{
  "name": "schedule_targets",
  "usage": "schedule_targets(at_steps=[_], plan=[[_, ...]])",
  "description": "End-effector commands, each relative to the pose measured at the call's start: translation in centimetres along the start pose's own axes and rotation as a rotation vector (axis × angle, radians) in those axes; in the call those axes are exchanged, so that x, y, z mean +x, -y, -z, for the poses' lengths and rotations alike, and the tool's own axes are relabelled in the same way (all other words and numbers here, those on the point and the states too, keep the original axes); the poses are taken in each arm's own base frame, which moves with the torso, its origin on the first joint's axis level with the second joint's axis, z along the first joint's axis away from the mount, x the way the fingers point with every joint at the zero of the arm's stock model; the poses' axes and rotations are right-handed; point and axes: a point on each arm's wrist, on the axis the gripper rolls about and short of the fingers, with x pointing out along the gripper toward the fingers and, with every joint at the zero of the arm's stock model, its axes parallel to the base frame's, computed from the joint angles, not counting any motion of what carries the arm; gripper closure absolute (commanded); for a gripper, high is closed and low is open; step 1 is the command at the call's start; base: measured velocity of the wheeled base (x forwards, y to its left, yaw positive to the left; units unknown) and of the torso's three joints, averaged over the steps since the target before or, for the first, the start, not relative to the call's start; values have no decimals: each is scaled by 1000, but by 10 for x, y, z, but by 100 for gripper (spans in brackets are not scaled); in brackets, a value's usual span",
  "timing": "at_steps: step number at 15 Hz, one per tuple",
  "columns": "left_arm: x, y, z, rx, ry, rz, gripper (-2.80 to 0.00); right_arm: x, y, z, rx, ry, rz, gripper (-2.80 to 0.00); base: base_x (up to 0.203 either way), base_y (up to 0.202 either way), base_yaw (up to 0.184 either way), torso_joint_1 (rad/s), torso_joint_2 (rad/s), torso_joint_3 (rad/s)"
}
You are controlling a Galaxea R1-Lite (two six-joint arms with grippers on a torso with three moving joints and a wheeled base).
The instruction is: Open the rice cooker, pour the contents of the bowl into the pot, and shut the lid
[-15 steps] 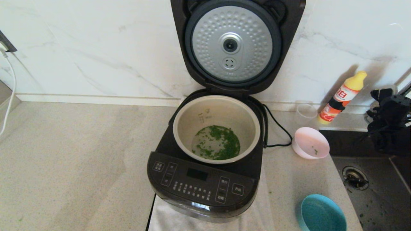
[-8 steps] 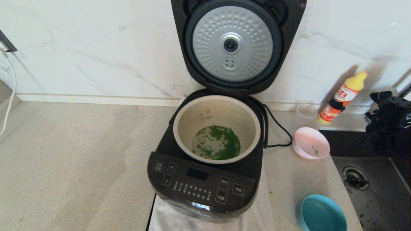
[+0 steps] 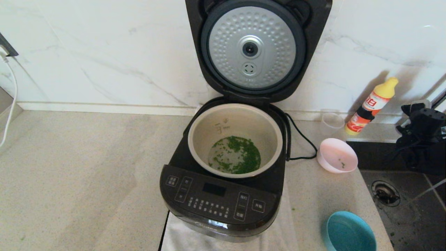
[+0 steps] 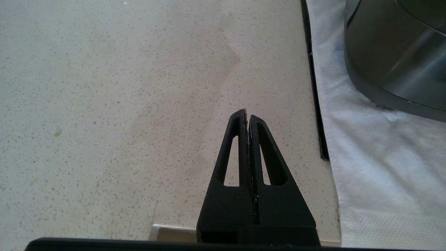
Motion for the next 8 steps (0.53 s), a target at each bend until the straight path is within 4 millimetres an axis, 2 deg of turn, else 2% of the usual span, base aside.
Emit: schedule_targets(at_steps=[1, 4, 8], plan=[[0, 0, 0, 0, -2, 0, 0, -2, 3, -6, 11, 8, 5, 0, 0, 0, 0, 0, 0, 0], [0, 0, 0, 0, -2, 0, 0, -11, 15, -27, 48, 41, 2, 0, 0, 0, 0, 0, 0, 0], [0, 0, 0, 0, -2, 0, 0, -44, 60, -69, 115, 90, -38, 0, 0, 0, 0, 0, 0, 0]])
